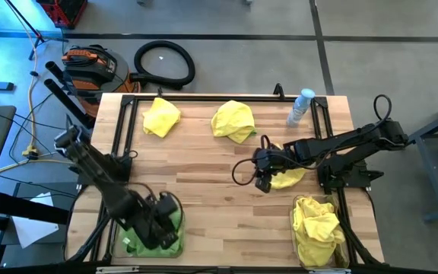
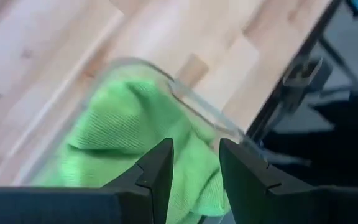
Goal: Sort microfiber towel by color & place in baskets
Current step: Put the middle right yellow microfiber towel into the right transparent bin, then put the left yellow microfiber towel into the right transparent bin
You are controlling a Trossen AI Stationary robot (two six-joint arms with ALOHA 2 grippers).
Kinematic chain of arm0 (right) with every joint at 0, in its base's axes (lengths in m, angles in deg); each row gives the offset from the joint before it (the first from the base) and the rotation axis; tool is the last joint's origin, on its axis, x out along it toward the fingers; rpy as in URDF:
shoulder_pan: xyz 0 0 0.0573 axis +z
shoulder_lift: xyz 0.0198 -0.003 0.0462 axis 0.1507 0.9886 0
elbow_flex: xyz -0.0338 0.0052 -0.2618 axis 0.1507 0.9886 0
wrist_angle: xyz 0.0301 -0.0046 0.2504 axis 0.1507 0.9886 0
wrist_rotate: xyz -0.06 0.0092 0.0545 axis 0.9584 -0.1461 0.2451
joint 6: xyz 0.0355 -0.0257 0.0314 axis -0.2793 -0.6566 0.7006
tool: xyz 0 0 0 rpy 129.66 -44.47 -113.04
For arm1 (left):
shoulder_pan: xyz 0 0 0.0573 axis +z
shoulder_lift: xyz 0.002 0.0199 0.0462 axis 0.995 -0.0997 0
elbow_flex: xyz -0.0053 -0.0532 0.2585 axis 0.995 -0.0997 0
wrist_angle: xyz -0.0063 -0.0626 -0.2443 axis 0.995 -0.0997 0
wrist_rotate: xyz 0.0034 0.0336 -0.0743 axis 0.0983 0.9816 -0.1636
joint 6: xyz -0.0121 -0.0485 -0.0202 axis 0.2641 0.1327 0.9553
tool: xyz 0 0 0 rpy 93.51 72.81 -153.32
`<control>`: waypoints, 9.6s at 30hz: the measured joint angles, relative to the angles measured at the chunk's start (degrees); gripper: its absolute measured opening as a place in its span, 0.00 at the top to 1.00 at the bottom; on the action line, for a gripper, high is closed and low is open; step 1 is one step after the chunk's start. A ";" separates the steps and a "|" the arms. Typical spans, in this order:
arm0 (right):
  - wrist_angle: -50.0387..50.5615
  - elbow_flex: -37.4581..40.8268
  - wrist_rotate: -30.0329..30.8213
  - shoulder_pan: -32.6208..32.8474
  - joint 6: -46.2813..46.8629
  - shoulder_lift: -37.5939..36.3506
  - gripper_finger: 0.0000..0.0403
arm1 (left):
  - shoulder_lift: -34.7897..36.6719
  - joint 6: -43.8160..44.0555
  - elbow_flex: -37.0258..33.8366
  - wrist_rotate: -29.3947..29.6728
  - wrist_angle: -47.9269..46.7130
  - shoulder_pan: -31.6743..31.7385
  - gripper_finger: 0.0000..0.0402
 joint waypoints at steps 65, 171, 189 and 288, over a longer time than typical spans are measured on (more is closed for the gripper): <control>7.58 8.24 -0.67 -12.45 49.93 14.75 0.60 | 59.01 -69.72 -33.90 2.28 11.07 41.09 0.70; 47.08 -22.72 4.77 53.99 96.95 4.37 0.57 | 58.97 -66.59 -33.90 2.36 11.71 41.05 0.70; 44.56 -22.49 35.89 40.63 84.59 4.46 0.57 | 56.17 -62.03 -33.88 7.76 11.93 41.08 0.70; -45.52 16.39 12.81 5.38 -2.22 -13.81 0.50 | 18.01 -14.10 -29.51 -11.75 37.98 37.87 1.00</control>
